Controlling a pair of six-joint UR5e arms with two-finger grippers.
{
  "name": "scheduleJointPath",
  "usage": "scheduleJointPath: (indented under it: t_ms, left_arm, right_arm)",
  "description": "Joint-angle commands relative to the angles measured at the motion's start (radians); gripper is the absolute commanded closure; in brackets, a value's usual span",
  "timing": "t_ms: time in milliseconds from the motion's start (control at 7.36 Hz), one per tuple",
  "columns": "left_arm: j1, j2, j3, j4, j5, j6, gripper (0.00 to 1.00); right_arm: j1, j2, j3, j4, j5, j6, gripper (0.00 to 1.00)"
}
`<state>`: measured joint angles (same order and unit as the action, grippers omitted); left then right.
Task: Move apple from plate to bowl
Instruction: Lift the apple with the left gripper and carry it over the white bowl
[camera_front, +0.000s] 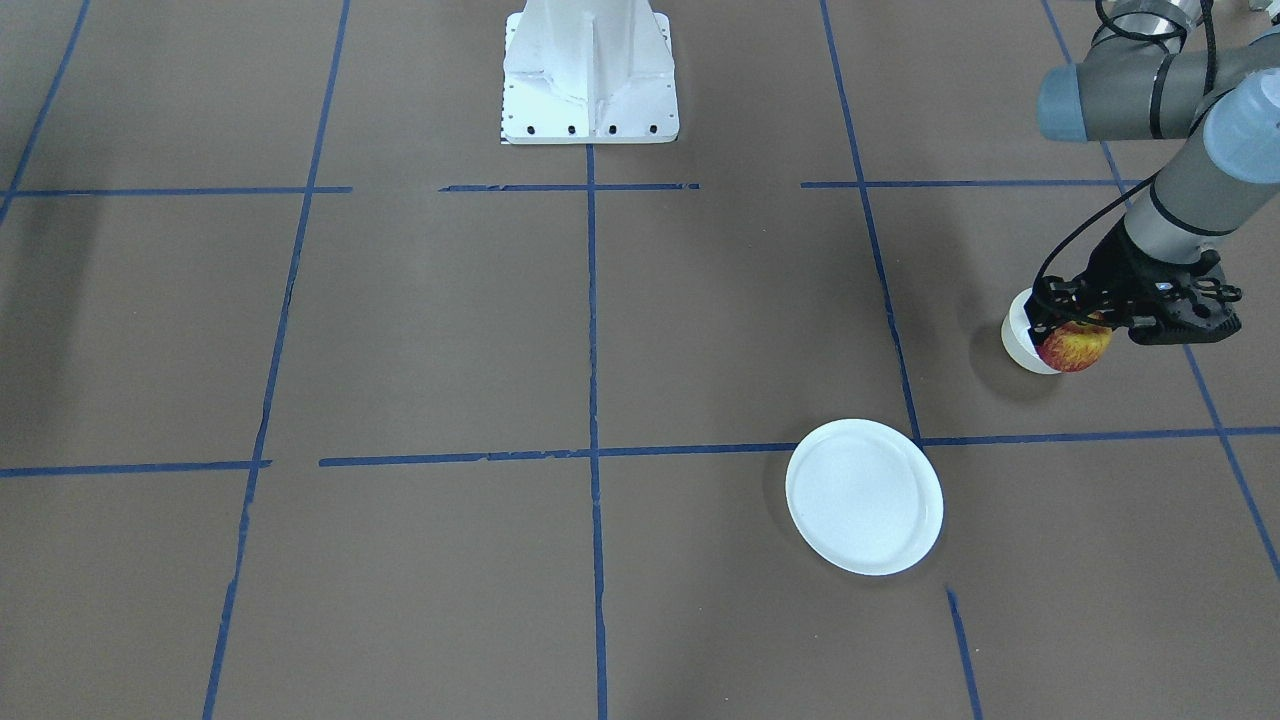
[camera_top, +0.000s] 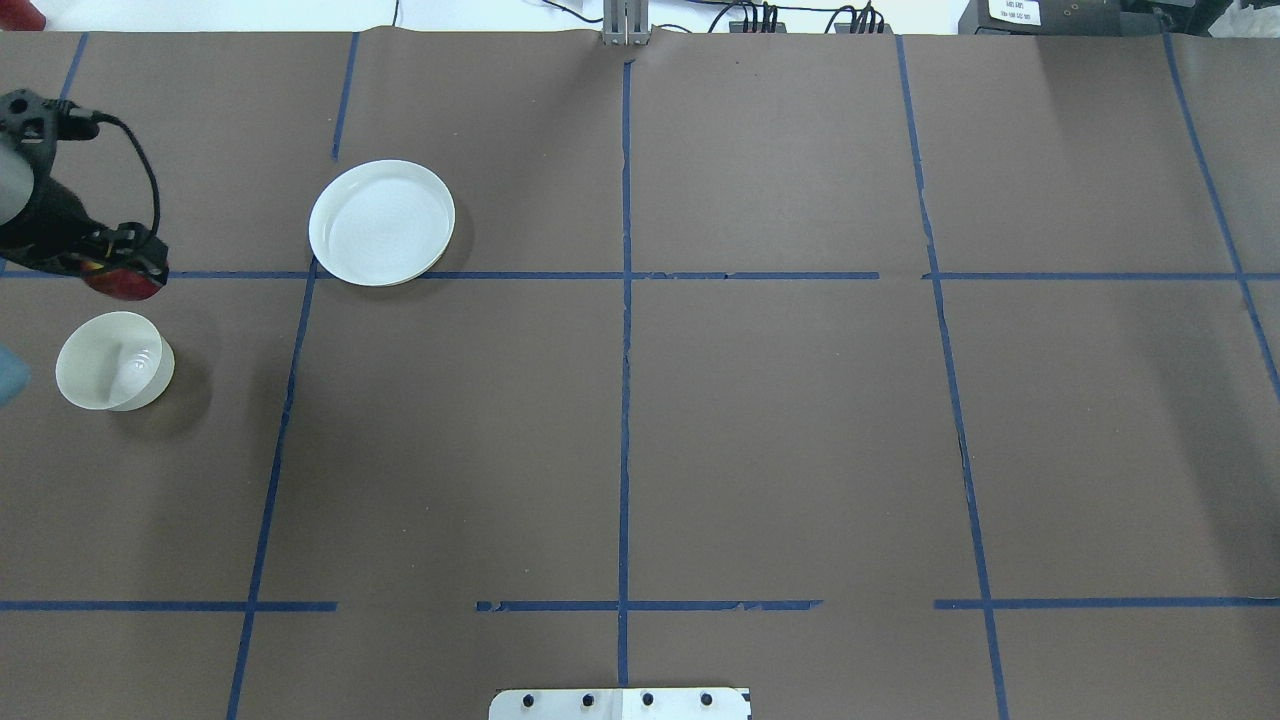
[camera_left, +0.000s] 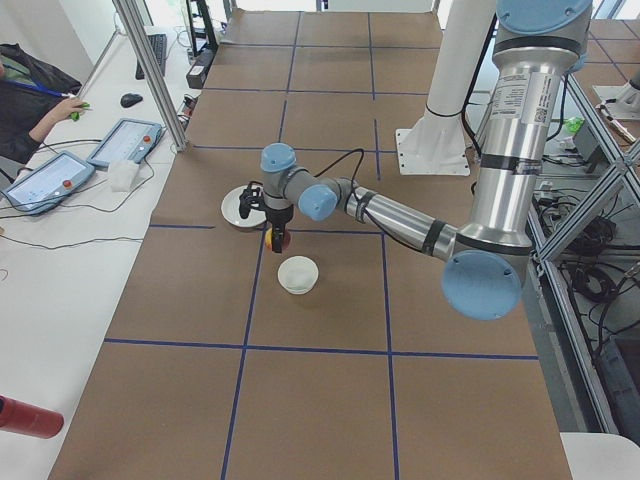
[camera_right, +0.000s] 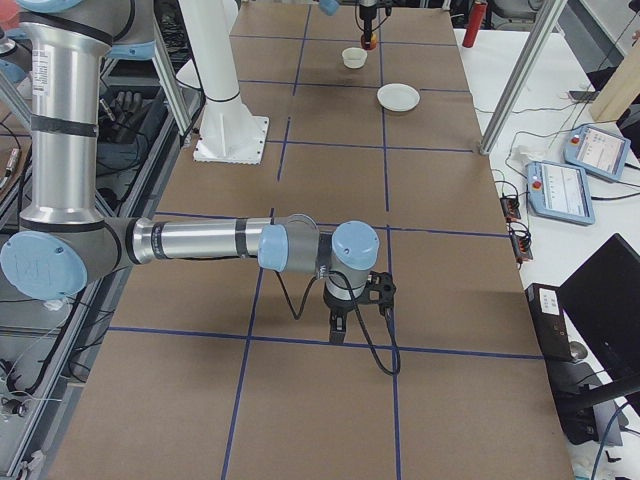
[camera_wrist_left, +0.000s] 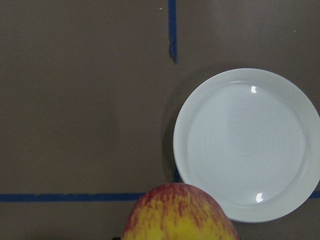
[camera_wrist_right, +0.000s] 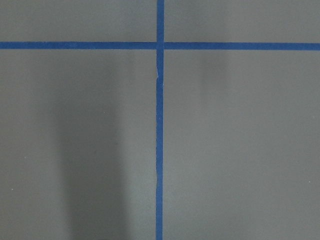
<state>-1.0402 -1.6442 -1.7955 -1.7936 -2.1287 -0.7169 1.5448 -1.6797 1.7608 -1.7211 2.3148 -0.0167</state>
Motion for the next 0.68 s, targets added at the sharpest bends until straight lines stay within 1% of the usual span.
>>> scheduleJointPath:
  t_ms: [0,272,544]
  left_arm:
    - [0.008,0.134,0.023,-0.181,0.007,-0.012,1.00]
    - [0.090,0.120,0.053,-0.190,0.007,-0.094,1.00]
    - [0.112,0.118,0.058,-0.190,0.007,-0.107,1.00]
  right_arm:
    - [0.000,0.000,0.000,0.000,0.000,0.000,0.00]
    - [0.000,0.000,0.000,0.000,0.000,0.000,0.00]
    - [0.000,0.000,0.000,0.000,0.000,0.001,0.00]
